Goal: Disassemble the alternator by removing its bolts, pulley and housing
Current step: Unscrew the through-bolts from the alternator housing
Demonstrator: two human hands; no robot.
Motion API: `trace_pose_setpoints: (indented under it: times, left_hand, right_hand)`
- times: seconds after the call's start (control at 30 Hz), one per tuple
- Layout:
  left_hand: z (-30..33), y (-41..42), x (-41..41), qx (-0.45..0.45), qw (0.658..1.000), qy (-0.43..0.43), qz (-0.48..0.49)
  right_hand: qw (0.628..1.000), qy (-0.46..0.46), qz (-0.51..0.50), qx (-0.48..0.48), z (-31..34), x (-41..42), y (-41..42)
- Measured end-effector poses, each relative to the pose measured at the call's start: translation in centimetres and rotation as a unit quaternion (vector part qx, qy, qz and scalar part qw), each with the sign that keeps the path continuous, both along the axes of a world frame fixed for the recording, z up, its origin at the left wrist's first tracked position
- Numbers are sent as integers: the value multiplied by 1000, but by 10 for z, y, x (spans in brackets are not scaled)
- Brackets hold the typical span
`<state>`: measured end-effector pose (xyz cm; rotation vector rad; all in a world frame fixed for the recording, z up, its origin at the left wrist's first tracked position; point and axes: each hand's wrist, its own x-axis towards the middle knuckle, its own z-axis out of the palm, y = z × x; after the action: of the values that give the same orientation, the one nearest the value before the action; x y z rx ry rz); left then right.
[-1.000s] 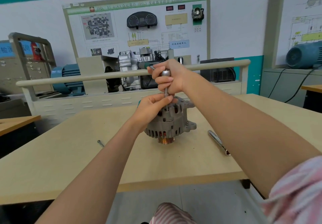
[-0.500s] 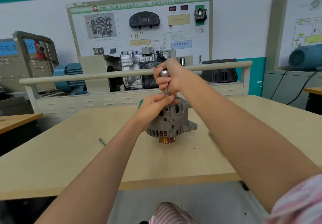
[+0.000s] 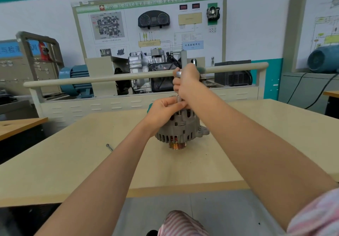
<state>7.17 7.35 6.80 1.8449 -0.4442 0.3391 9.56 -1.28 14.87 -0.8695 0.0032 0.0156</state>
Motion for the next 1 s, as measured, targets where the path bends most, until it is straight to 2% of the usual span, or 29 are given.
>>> trace_pose_setpoints:
  times: [0.1,0.2,0.23,0.3,0.37,0.4,0.43,0.47,0.53,0.63,0.73,0.77,0.83,0.9,0.93,1.0]
  left_hand:
    - [2,1,2,20,999,30,-19]
    - [2,1,3,10,999,32,-17]
    - [1,1,2,-1,1000,28,-14]
    - [-1,-1,2,-10,1000,8,2]
    - [-4,-3,2,0,999,-13,35]
    - [-5,-3,3,9,999,-13,51]
    - [-5,-2,3,16,998,-9,56]
    - [-4,-2,3,17,999,-10,50]
    - [-1,-1,1,7,1000,-8,16]
    - [-1,0,3,9,1000,13,-7]
    - [-1,0,3,0,1000,19,-7]
    - [-1,-1,1,-5,1000,14,-3]
    - [-2,-2,0,2,1000,-3,19]
    - [-4,-4,1,22,997,-5,73]
    - [-4,-3,2,27,996,0,89]
    - [-3,-2,3,26,997,-2,73]
  right_hand:
    - [979,-14,194,-54,2,10,-20]
    - [965,-36,254,-55,1,11,-27]
    - [972,-33,226,-46,0,9,-23]
    - [997,-30,69,7,-4,2,-9]
    - [986,-72,-137,62,-11,-5,8]
    - [976,-96,-185,61,-13,-7,14]
    - [975,-105,-191,45,-13,-7,18]
    - [981,-93,-167,20,-10,-8,18]
    - [996,-53,-57,-35,-3,-2,10]
    - [987,-37,127,-92,2,5,-7]
    - [979,-40,177,-88,0,9,-14]
    - [986,-36,141,-76,-1,8,-11]
    - [998,-55,-13,-20,-7,0,1]
    - [980,-100,-168,47,-14,-7,16]
    - [972,-114,-197,60,-15,-8,21]
    - [982,-93,-162,27,-10,-5,18]
